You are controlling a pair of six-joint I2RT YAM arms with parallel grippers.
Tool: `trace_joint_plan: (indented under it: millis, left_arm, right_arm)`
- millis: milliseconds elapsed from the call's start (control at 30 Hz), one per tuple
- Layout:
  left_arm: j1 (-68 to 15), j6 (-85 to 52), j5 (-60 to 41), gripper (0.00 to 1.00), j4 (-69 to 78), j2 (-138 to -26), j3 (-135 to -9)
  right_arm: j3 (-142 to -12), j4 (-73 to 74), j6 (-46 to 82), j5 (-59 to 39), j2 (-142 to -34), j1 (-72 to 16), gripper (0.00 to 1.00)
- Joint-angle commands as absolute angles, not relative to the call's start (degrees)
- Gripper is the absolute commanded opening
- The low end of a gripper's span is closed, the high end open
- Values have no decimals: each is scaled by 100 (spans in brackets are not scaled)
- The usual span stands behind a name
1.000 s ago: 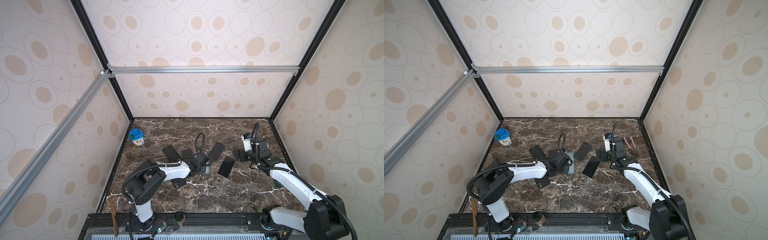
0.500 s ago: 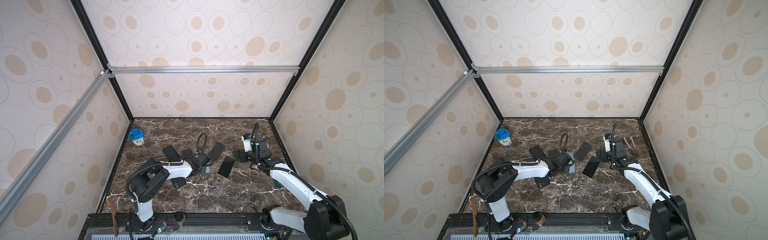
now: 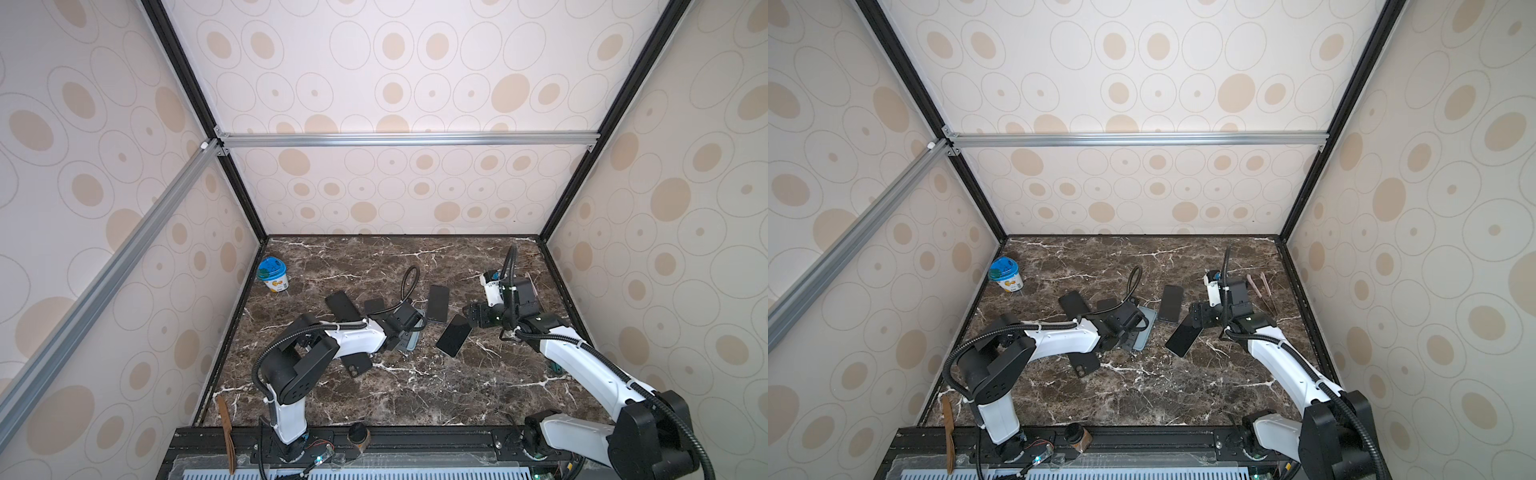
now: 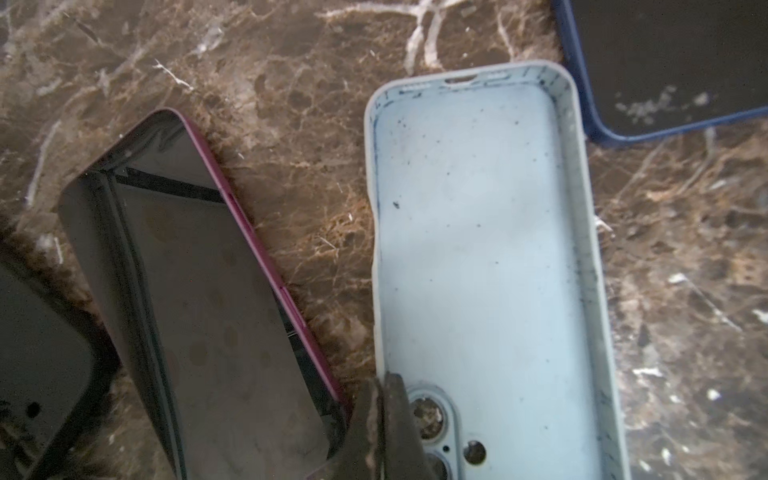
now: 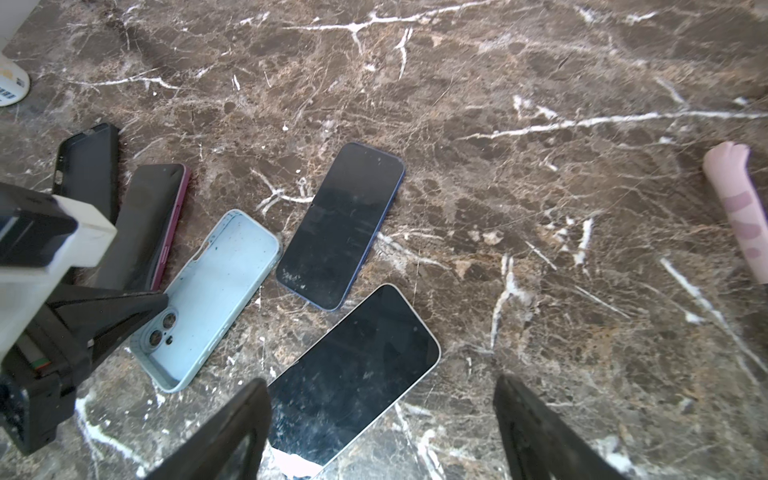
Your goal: Put the phone into the phone case
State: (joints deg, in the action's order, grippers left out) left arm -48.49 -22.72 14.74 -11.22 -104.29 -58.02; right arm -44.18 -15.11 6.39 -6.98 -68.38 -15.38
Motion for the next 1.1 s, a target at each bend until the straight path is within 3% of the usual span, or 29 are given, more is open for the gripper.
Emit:
trace_joint_plan:
  millis: [0,400,633,667,767,867,967,1067]
  left_arm:
    - [-4890,-1678,1473,0,-1515,-10326,-5686]
    - [-5217,-561,1407,0,-1142,-9711,-5300]
    - [-5344,-335,1337,0,-854,-9381,-4989]
    - [-5345,-326,1317,2,-838,-9361,-4978]
    - [-5344,-373,1141,37,-901,-9315,-4978]
    - [-5344,-631,1345,58,-874,-9152,-4914]
    - [-5340,-1213,1714,67,-1119,-8924,-4994]
    - [-5326,-2240,1872,70,-1645,-8747,-5234]
  right_arm:
    - [-4498,-1792,728,-950,-6931,-1570,86]
    - [-5001,-2444,686,-1973,-7724,-1766,74]
    - [-5163,-2541,723,-2039,-8130,-2092,68]
    - [-5184,-2526,756,-2034,-8188,-2175,67]
    - [-5277,-2425,848,-1931,-8401,-2440,65]
    - [-5401,-2297,966,-1759,-8660,-2659,63]
    - [-5506,-2177,1087,-1700,-8924,-2730,59]
    - [-5630,-2118,1073,-1562,-9178,-2784,58]
